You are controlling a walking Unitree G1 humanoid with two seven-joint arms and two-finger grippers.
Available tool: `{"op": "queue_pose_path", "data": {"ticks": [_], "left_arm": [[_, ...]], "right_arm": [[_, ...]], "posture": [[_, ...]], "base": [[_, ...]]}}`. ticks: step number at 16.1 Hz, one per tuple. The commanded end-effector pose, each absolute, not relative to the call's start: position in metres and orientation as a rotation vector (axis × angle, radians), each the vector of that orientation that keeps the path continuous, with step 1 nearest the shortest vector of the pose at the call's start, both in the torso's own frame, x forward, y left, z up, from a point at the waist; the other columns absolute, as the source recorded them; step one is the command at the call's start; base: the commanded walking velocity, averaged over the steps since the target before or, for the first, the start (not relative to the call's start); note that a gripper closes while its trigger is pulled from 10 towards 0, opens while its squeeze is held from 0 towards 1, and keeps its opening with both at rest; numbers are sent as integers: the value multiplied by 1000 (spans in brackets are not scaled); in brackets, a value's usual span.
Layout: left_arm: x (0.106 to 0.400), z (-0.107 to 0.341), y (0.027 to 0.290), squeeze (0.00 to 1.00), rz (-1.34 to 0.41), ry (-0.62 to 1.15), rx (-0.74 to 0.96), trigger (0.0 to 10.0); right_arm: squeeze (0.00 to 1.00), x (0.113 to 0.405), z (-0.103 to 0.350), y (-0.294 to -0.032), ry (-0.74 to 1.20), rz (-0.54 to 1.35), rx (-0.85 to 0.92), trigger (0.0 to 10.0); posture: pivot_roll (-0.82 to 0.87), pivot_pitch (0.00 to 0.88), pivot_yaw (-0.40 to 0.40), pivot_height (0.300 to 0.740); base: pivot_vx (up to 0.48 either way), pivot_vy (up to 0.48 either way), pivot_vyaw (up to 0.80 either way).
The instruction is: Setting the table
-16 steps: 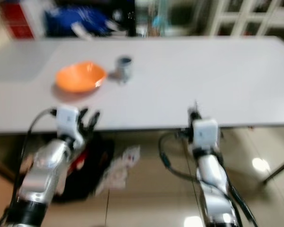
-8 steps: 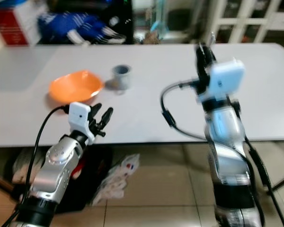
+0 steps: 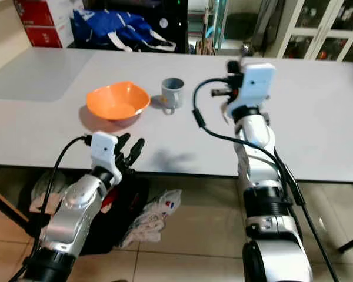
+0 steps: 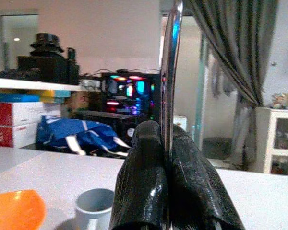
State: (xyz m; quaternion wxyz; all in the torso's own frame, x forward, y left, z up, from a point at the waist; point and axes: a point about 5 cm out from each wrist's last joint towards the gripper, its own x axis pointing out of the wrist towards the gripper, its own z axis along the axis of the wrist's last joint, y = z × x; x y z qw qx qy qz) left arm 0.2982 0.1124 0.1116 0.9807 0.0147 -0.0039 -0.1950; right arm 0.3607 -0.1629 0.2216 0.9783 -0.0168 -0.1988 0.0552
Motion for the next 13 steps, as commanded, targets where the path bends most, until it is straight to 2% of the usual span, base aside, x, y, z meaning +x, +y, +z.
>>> {"op": "queue_pose_path", "data": {"ticks": [1,5,7,10,11,13], "left_arm": [[299,117,115,0,-385,-25,39,10000],[299,114,118,0,-376,-3,29,10000],[300,113,115,0,-385,2,29,10000],[302,114,112,0,-383,-1,29,10000],[302,114,112,0,-382,-1,29,10000],[305,117,110,0,-382,-1,33,10000]], "right_arm": [[0,361,220,-164,-395,109,-18,0],[0,354,201,-176,-357,39,-77,0],[0,354,200,-182,-372,59,-339,0],[0,354,194,-177,-373,185,-593,0],[0,353,193,-176,-372,196,-596,0],[0,352,188,-182,-338,143,-411,0]], "posture": [[22,0,-7,740],[-2,0,8,740],[-14,0,7,740],[-14,0,-5,740],[-12,0,-8,740],[-9,0,-9,740]], "base": [[0,0,0],[0,0,0],[0,0,0],[0,0,0],[0,0,0],[0,0,0]]}}
